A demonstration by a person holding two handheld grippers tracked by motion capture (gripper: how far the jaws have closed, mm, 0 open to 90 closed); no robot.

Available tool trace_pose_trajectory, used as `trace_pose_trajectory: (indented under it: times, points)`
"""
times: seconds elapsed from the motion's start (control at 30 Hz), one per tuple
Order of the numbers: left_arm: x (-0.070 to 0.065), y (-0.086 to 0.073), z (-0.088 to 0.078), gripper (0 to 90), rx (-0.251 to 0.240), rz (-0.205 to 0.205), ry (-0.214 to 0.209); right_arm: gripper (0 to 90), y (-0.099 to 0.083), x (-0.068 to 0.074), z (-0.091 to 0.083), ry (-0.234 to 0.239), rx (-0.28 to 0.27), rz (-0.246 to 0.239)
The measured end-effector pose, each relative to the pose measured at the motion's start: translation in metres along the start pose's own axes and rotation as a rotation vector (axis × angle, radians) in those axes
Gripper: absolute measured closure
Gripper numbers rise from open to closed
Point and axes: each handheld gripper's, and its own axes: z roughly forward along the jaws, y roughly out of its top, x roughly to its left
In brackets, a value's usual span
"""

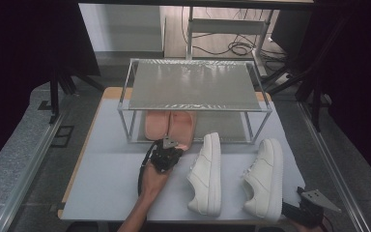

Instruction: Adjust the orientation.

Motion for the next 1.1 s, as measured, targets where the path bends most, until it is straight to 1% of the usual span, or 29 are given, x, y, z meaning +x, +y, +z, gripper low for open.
trace_pose_trajectory:
  times: [0.03, 0.07, 0.13, 0.3, 0.5, 0.57, 0.8, 0.83, 0.93, 1.1]
  points:
    - [0.0, 0.001, 0.001, 87.2, -0.002, -0.001, 0.001, 9.9, 0.0, 0.0, 0.0, 0.0, 0.001, 0.0]
    - [0.001, 0.002, 0.002, 87.2, 0.008, 0.011, 0.004, 10.0, 0.0, 0.0, 0.0, 0.0, 0.001, 0.0]
    - [0.002, 0.004, 0.004, 87.1, 0.014, 0.014, 0.006, 10.0, 0.0, 0.0, 0.0, 0.0, 0.0, 0.0]
    - [0.005, 0.007, 0.009, 87.2, 0.006, -0.002, 0.008, 10.0, 0.0, 0.0, 0.0, 0.0, 0.0, 0.0]
    - [0.011, 0.012, 0.014, 87.4, 0.012, -0.011, 0.024, 10.0, 0.0, 0.0, 0.0, 0.0, 0.0, 0.0]
    - [0.012, 0.013, 0.017, 87.4, 0.011, -0.02, 0.026, 10.0, 0.0, 0.0, 0.0, 0.0, 0.0, 0.0]
    - [0.017, 0.018, 0.024, 87.7, 0.017, -0.026, 0.036, 10.0, 0.0, 0.0, 0.0, 0.0, 0.0, 0.0]
    - [0.017, 0.019, 0.025, 87.7, 0.016, -0.033, 0.035, 10.0, 0.0, 0.0, 0.0, 0.0, 0.001, 0.0]
    - [0.018, 0.021, 0.028, 87.7, 0.021, -0.033, 0.044, 10.0, 0.0, 0.0, 0.0, 0.0, 0.001, 0.0]
    - [0.022, 0.023, 0.032, 87.7, 0.027, -0.051, 0.046, 10.0, 0.0, 0.0, 0.0, 0.001, 0.001, 0.0]
